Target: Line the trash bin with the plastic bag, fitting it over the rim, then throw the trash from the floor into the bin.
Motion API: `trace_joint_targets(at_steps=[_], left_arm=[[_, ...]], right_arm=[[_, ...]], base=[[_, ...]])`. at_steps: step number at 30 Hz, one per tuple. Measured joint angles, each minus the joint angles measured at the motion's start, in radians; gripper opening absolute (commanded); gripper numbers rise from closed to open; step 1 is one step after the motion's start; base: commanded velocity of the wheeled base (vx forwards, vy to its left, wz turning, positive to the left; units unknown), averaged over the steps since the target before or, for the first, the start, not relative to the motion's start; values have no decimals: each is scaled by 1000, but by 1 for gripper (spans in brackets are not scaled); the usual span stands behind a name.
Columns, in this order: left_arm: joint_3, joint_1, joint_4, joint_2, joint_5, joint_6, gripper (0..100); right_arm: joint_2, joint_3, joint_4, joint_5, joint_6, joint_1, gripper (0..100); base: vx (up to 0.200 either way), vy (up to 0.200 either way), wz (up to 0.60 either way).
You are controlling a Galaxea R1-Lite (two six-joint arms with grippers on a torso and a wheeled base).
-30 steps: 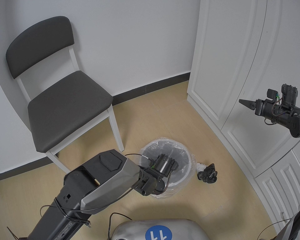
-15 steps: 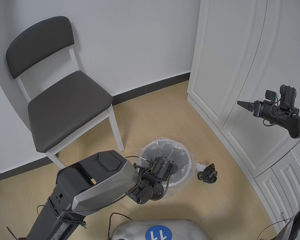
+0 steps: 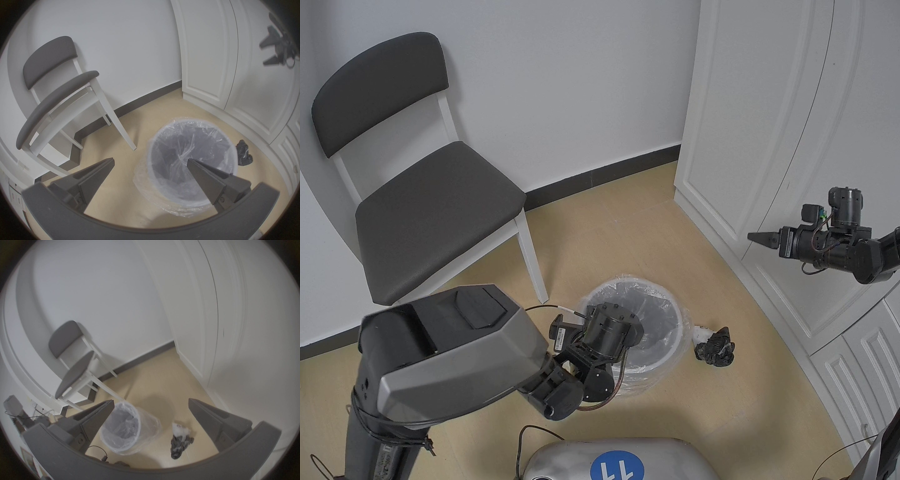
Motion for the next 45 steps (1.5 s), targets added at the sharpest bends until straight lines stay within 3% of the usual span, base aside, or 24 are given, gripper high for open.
trace_joint_targets(at_steps=[7, 12, 17, 25, 34, 45], left_arm=[[225, -14, -159, -146, -4, 10, 100], [381, -9, -244, -271, -10, 9, 100], [503, 21, -341, -339, -13, -12, 100], [633, 84, -411, -400, -13, -26, 100], [668, 129, -417, -421, -14, -40, 100], [660, 143, -417, -424, -11, -37, 100]], right_arm=[[113, -53, 129, -292, 24, 83, 100], [230, -89, 163, -381, 82, 149, 100], [341, -127, 181, -404, 102, 163, 100], [497, -254, 273, -407, 110, 123, 100], [638, -470, 425, -388, 168, 95, 100], [782, -762, 550, -351, 231, 124, 100]], base=[[0, 0, 0], [0, 0, 0], [0, 0, 0], [0, 0, 0], [0, 0, 0], [0, 0, 0]])
